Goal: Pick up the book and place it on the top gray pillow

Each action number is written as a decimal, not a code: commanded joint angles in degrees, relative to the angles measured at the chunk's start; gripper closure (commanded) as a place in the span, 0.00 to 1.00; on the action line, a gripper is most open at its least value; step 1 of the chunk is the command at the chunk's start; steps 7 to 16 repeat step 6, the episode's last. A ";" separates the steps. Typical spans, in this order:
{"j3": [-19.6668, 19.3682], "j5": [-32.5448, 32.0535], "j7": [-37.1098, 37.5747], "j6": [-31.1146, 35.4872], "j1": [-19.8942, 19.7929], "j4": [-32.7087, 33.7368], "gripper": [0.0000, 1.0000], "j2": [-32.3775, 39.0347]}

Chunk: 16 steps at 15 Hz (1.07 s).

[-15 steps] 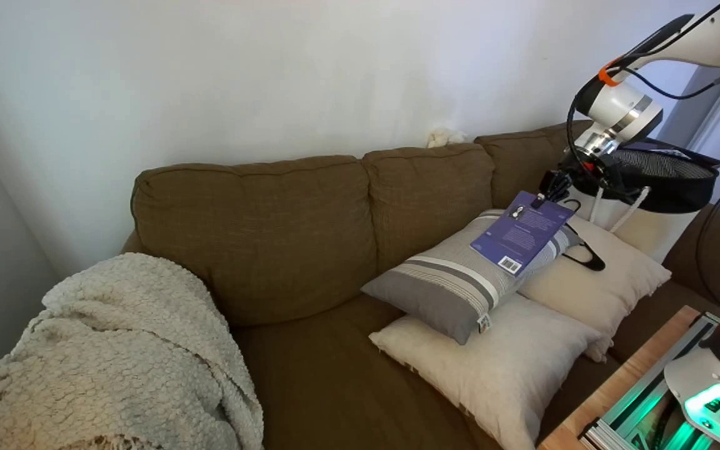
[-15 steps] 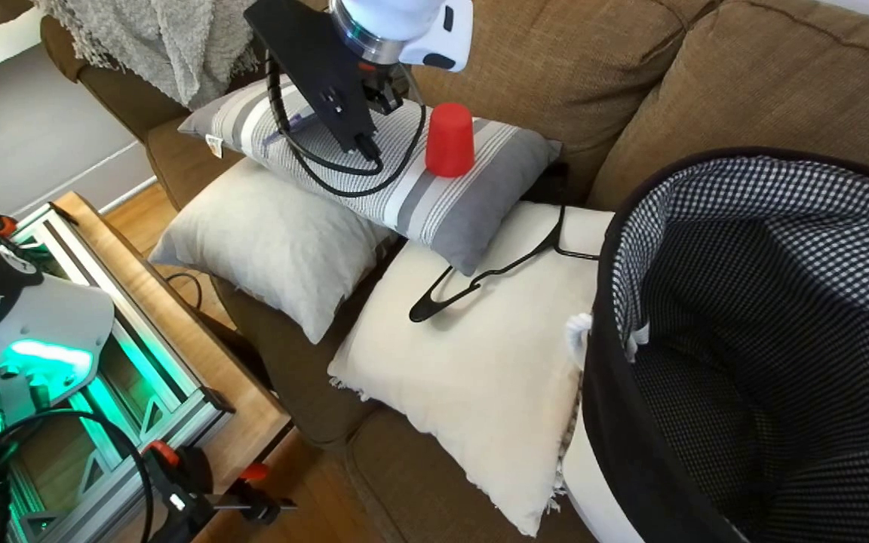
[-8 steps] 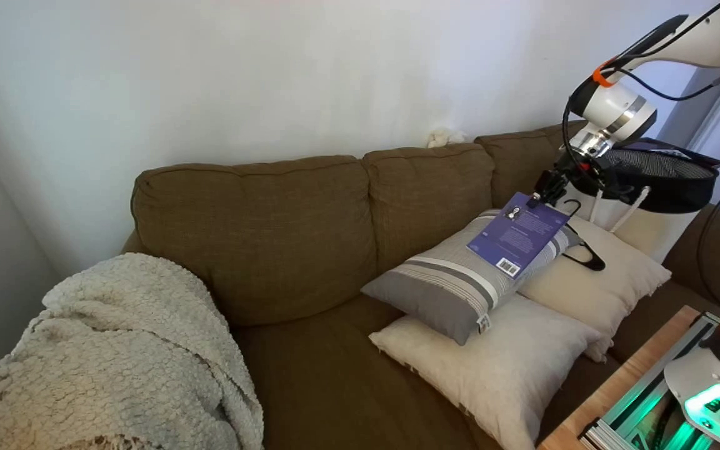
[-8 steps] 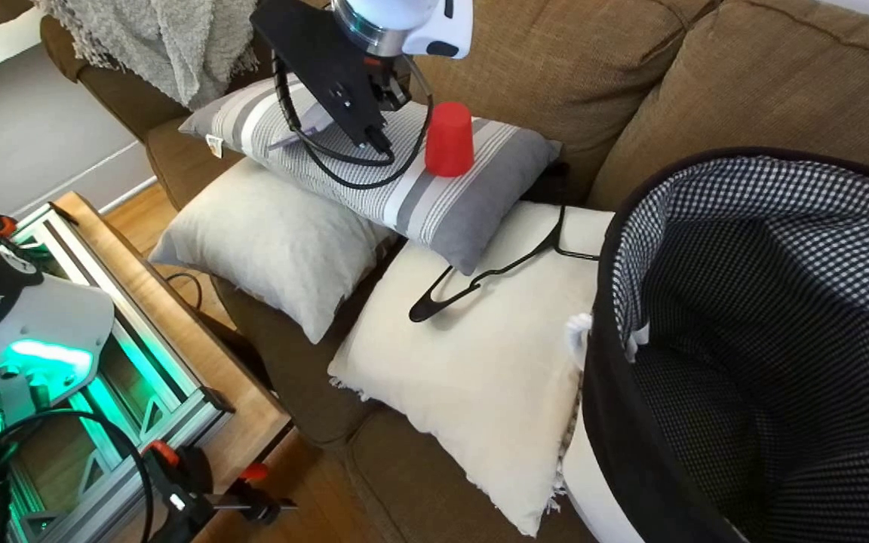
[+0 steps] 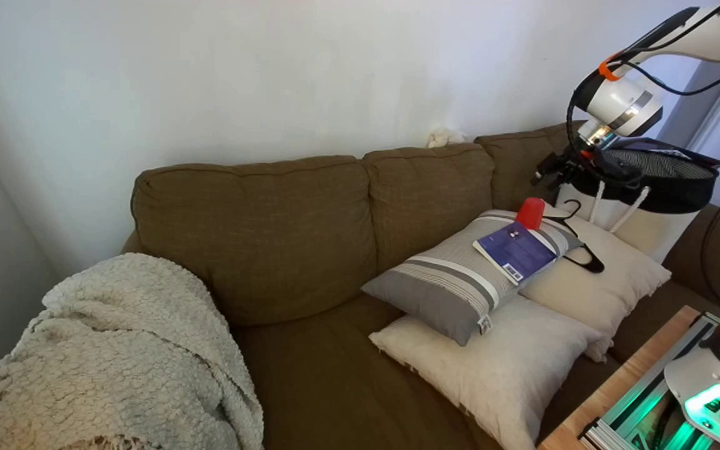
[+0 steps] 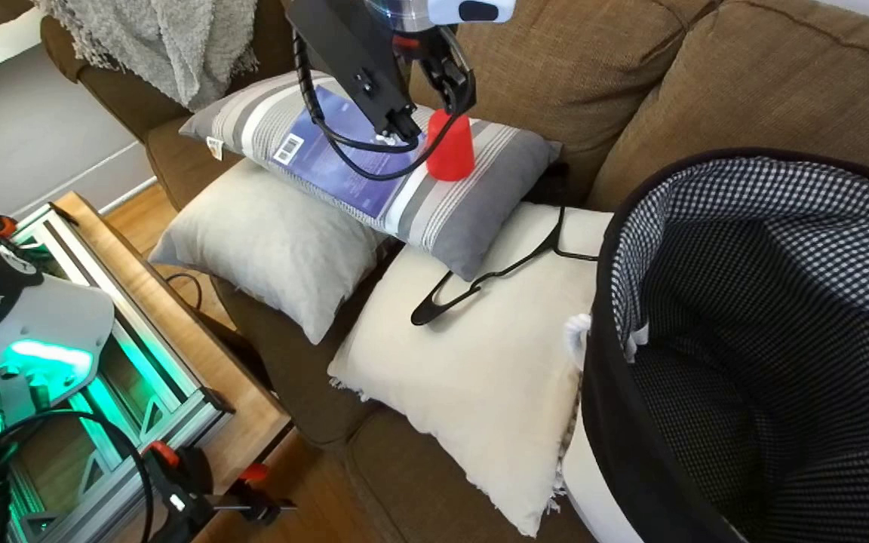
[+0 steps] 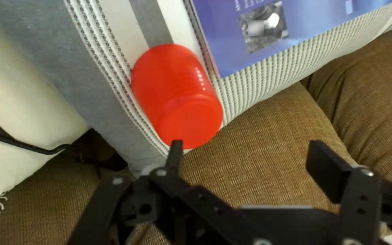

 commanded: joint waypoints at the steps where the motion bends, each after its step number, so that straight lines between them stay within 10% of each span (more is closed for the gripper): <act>1: -0.20 -2.65 1.26 -1.19 0.44 -5.17 0.00 -7.02; 5: -1.31 -9.16 -1.86 -6.21 0.68 -10.60 0.00 -17.90; 16: -1.10 -6.58 -0.35 -4.36 1.26 -5.48 0.00 -10.39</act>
